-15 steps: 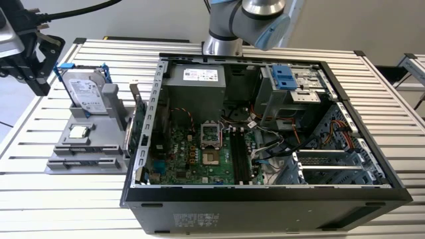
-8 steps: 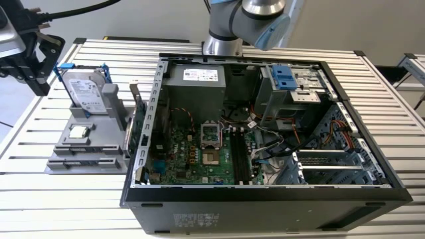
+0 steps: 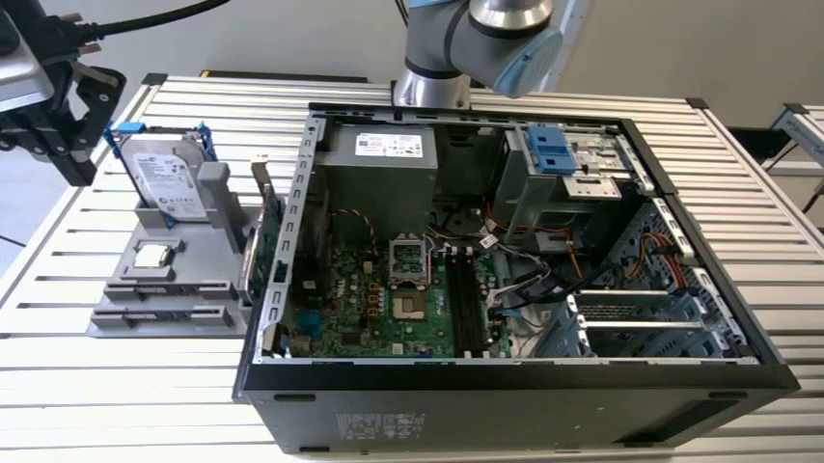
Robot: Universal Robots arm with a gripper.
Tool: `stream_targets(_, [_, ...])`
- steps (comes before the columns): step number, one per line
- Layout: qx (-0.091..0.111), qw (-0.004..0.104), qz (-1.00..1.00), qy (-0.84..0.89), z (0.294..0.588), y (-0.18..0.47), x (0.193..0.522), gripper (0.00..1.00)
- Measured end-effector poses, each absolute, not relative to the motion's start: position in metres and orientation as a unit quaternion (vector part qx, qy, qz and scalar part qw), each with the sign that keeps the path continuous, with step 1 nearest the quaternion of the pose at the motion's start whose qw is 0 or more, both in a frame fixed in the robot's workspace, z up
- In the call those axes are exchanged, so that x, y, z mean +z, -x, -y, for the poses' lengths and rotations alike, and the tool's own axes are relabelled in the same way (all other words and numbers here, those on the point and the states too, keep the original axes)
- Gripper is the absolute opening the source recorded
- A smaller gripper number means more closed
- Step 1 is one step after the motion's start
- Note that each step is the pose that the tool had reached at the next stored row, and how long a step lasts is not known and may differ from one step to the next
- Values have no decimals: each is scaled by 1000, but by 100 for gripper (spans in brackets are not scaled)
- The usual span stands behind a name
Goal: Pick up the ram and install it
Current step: 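Reach for the ram, then pick up the ram and move it above insertion slot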
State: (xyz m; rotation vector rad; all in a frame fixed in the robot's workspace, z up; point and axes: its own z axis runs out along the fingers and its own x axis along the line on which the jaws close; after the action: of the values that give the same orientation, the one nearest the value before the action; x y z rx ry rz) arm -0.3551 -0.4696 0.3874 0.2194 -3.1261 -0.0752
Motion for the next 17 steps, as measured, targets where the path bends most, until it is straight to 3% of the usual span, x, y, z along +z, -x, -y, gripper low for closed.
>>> stream_targets(17, [-24,4,995,-99,470,355,387,0])
